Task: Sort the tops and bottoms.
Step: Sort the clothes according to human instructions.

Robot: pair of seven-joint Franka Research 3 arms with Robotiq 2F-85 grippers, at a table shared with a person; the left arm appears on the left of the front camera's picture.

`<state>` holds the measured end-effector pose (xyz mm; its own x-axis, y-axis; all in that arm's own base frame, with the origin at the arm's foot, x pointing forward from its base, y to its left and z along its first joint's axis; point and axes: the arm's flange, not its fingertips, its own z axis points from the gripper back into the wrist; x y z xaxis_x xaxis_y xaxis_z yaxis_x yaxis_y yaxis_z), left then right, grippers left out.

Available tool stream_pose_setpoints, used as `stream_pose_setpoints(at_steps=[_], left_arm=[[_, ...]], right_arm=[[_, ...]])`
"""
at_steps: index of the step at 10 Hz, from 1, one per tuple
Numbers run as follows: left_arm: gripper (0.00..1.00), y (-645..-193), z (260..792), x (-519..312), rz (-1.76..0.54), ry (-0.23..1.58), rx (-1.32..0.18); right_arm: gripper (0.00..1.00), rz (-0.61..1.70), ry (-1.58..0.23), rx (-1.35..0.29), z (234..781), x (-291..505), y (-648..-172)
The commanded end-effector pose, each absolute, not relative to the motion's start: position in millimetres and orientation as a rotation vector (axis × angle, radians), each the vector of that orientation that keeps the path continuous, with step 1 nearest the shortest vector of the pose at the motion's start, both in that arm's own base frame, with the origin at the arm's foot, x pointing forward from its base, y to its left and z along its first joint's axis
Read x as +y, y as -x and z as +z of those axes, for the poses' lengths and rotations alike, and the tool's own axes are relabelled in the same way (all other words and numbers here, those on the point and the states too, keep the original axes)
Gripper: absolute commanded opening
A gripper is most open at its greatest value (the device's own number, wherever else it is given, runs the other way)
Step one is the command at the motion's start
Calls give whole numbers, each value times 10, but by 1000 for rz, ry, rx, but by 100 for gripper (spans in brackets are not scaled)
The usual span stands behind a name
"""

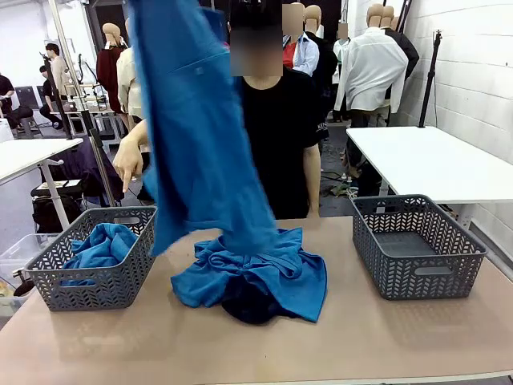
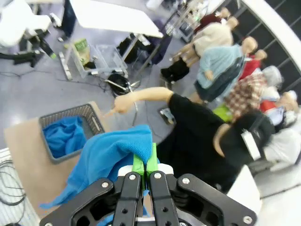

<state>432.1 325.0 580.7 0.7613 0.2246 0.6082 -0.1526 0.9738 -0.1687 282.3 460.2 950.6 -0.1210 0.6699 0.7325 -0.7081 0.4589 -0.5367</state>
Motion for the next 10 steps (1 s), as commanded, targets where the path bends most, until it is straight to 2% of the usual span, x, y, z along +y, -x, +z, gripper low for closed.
stream_pose_setpoints(at_steps=[1, 3, 6, 7, 10], left_arm=[[100, -4283, 5796, 3270, 193, 94, -679], [100, -4283, 5796, 3270, 193, 94, -679], [100, -4283, 5796, 3270, 193, 94, -679], [100, -4283, 5796, 3270, 193, 94, -679], [100, -4283, 5796, 3270, 193, 94, -679]], right_arm=[[0, 1209, -89, -1248, 10835, 6093, -3227], [0, 1118, -21, -1308, 10810, 6963, -3570], [0, 972, -18, -1374, 11013, 7442, -3838], [0, 1091, -30, -1334, 8864, 5562, -3023], [0, 1091, -30, -1334, 8864, 5562, -3023]])
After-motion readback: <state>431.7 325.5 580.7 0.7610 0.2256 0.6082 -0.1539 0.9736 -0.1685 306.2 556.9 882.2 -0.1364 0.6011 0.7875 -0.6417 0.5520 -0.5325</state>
